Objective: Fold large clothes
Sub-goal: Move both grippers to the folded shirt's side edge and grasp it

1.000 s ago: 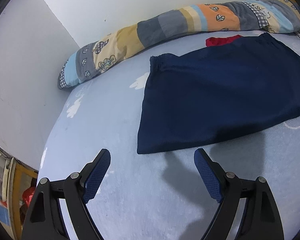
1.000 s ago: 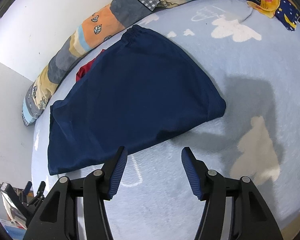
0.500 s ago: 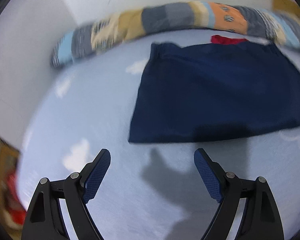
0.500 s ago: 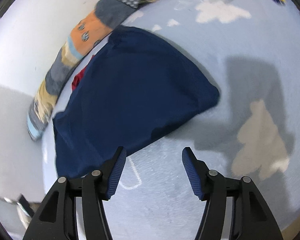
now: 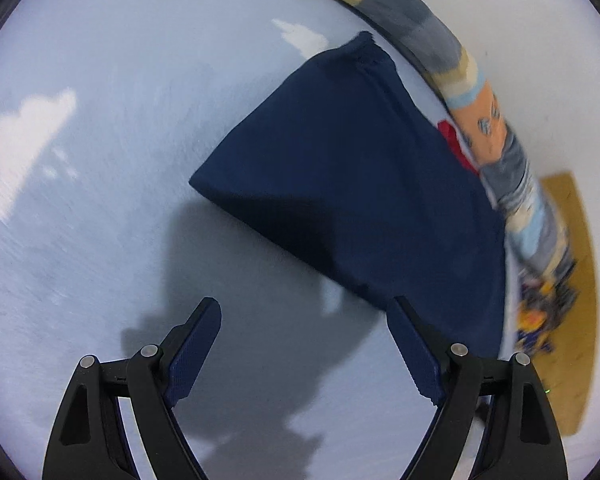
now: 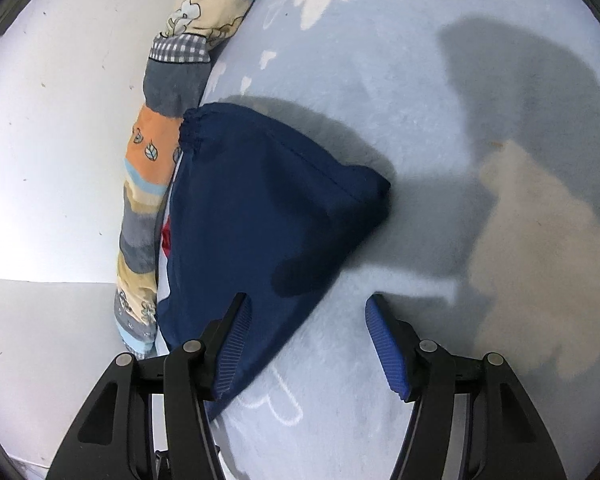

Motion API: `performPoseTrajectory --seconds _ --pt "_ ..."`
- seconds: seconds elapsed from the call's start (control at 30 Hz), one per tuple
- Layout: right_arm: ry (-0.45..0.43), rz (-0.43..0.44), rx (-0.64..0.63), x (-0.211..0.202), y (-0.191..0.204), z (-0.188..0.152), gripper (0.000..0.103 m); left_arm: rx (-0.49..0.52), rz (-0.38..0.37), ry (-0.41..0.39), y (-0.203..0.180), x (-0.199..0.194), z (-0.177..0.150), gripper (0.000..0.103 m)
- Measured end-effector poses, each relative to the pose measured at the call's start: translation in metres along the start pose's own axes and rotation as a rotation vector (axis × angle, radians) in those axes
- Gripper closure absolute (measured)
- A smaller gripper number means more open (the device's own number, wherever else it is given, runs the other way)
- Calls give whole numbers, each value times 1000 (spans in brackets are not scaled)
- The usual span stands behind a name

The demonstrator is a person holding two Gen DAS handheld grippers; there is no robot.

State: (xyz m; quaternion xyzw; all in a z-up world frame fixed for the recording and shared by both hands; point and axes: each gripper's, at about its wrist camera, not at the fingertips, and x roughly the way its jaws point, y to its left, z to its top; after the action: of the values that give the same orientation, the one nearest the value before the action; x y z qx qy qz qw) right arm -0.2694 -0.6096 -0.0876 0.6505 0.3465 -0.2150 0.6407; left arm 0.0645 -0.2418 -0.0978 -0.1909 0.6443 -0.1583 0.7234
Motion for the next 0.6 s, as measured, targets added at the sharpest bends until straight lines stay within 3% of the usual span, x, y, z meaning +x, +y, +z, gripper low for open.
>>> performPoseTrajectory --seconds 0.17,0.37,0.4,0.43,0.5,0.53,0.57,0.6 --pt "-44 74 -32 14 8 9 41 -116 -112 -27 31 11 16 34" --pt "-94 110 -87 34 20 21 42 -177 -190 -109 44 32 33 35" --pt "-104 116 -100 37 21 22 43 -175 -194 -137 43 35 36 35" --pt "-120 130 -122 39 25 24 46 -119 -270 -120 42 37 39 33" --pt "-135 159 -138 44 29 26 49 -120 -281 -170 39 41 42 28" --pt "-133 170 -141 48 30 29 57 -120 -279 -196 37 44 40 27" --pt "-120 165 -146 53 31 32 78 -118 -269 -219 34 46 37 28" --pt "-108 163 -151 56 32 34 83 -112 -250 -243 30 48 35 32"
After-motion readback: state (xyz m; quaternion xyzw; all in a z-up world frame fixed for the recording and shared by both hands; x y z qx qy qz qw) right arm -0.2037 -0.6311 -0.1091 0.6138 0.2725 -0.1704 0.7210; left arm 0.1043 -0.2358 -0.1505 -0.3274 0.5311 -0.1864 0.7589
